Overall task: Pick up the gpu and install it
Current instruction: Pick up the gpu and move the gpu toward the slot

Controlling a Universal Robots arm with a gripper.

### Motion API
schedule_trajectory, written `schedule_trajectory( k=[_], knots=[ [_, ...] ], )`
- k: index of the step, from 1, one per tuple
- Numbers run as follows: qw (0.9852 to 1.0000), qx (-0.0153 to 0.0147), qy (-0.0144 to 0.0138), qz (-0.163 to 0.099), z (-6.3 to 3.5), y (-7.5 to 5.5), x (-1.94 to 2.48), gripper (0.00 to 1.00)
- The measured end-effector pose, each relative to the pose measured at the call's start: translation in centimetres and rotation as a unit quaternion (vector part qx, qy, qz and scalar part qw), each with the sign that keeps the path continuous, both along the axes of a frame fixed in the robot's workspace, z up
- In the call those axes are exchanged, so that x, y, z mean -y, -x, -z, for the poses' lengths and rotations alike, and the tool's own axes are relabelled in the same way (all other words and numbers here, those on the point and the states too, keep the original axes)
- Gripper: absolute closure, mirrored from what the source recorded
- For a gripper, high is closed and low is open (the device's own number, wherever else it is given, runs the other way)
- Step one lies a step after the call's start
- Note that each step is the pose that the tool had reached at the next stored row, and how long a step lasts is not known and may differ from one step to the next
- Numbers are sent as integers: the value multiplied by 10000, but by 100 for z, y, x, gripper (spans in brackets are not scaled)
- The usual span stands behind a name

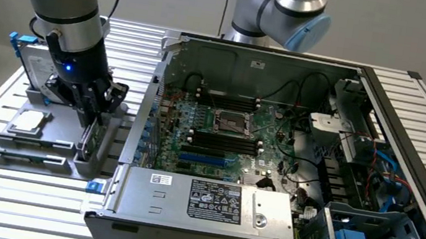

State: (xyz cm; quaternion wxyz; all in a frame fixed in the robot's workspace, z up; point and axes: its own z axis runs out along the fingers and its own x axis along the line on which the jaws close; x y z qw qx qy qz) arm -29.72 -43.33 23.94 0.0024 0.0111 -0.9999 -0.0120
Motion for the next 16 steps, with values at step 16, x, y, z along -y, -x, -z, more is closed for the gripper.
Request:
schedule_trajectory(
  k=[16],
  knots=[
    [10000,-12,-1,0,-9,11,0,74]
  ],
)
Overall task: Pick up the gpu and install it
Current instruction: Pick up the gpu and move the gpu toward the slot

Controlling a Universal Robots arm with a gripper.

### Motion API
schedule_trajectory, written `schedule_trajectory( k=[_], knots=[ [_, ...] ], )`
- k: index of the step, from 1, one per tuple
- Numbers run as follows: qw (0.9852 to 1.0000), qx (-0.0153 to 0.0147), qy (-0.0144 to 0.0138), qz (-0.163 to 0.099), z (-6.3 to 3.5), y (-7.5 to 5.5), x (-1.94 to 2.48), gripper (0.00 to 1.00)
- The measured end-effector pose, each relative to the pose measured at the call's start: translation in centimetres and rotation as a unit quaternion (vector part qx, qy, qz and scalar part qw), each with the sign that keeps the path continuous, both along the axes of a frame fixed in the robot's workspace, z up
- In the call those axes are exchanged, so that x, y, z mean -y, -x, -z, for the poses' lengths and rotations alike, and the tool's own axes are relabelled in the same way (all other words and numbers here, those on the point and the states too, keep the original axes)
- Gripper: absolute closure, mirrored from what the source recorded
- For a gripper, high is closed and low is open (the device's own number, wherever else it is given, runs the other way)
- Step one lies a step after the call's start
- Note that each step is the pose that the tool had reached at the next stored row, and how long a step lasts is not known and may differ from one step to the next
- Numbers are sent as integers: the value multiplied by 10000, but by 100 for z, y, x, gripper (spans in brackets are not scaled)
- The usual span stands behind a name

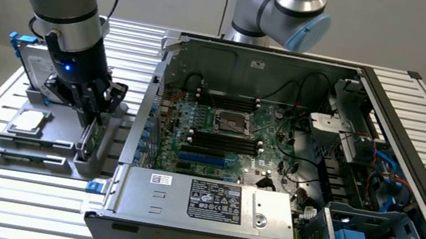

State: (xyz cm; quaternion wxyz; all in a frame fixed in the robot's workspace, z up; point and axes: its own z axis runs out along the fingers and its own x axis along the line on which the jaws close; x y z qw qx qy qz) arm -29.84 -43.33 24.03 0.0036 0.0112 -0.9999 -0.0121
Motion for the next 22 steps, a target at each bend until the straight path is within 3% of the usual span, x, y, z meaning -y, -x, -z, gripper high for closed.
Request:
schedule_trajectory(
  k=[4,9,22],
  knots=[
    [10000,-15,1,1,-59,2,-1,74],
    [10000,-17,1,0,-202,2,0,74],
    [10000,-19,1,0,-794,2,0,74]
  ],
)
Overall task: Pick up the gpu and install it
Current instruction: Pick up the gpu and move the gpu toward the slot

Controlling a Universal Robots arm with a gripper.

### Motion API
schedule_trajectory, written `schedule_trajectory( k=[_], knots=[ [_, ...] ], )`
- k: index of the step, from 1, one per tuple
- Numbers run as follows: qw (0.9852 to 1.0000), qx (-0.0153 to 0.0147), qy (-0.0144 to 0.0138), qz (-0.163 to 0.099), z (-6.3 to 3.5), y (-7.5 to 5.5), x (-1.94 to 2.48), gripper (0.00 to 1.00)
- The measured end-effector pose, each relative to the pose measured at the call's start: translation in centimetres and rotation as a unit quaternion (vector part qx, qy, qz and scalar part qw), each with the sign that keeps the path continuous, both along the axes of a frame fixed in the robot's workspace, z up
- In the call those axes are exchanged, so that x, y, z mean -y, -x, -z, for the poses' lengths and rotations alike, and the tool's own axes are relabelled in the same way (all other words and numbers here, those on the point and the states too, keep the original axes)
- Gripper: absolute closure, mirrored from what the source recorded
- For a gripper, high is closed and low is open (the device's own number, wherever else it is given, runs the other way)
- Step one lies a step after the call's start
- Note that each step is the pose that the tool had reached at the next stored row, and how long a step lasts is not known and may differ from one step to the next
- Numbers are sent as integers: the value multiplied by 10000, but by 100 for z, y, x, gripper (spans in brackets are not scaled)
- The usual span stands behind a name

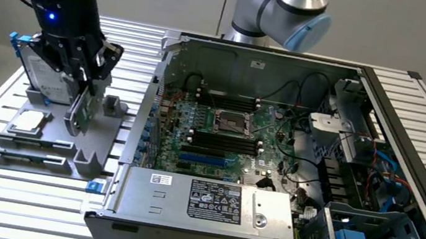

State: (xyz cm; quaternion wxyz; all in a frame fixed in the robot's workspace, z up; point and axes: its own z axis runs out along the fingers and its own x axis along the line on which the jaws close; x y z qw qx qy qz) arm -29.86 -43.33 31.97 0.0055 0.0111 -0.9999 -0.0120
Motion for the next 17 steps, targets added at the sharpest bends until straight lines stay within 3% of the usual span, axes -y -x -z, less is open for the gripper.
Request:
schedule_trajectory(
  k=[9,17],
  knots=[
    [10000,-14,-1,0,-407,-81,-1,74],
    [10000,-50,-1,0,-770,-344,-3,74]
  ],
)
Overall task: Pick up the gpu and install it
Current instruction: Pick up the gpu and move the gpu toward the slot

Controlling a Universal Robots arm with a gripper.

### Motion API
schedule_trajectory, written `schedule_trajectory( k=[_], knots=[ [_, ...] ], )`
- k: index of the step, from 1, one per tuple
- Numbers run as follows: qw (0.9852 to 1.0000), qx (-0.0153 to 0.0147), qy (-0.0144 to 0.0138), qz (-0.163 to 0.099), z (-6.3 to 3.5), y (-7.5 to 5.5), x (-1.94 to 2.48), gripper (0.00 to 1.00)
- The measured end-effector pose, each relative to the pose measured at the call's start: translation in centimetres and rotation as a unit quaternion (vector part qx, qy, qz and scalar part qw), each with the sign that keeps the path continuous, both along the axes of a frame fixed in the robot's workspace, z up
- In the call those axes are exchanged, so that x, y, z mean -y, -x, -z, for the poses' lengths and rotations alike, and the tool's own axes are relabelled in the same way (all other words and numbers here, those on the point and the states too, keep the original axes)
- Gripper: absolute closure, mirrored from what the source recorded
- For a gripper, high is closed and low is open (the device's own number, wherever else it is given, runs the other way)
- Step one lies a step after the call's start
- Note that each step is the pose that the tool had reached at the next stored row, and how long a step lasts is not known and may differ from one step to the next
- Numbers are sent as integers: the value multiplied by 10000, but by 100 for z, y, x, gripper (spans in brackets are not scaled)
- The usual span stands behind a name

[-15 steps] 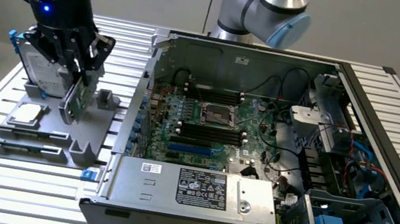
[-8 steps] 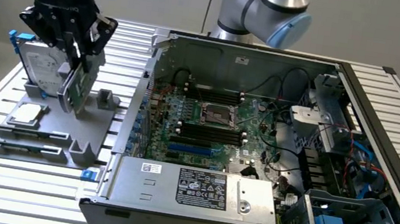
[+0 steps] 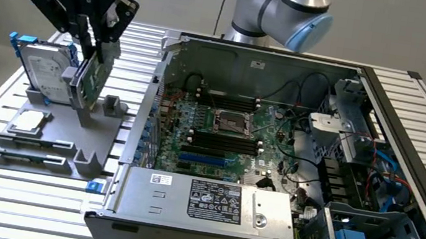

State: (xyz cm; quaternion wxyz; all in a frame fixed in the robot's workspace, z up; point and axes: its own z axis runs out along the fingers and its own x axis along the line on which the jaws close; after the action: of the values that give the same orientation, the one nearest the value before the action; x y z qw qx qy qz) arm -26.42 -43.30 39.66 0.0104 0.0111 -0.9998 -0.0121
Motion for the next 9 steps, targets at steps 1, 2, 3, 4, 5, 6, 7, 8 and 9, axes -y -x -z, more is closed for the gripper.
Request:
schedule_trajectory(
  k=[1,2,3,4,5,6,7,8,9],
  knots=[
    [10000,-7,0,0,-45,-42,-1,74],
    [10000,-13,0,0,-85,-83,-2,74],
    [10000,-21,0,1,-127,-126,-3,74],
    [10000,-27,-1,1,-165,-168,-4,74],
    [10000,-34,0,0,-203,-211,-5,74],
    [10000,-42,0,0,-235,-255,-5,74],
    [10000,-51,1,0,-265,-300,-5,74],
    [10000,-59,0,0,-289,-345,-6,74],
    [10000,-67,-1,0,-310,-394,-6,74]
  ],
)
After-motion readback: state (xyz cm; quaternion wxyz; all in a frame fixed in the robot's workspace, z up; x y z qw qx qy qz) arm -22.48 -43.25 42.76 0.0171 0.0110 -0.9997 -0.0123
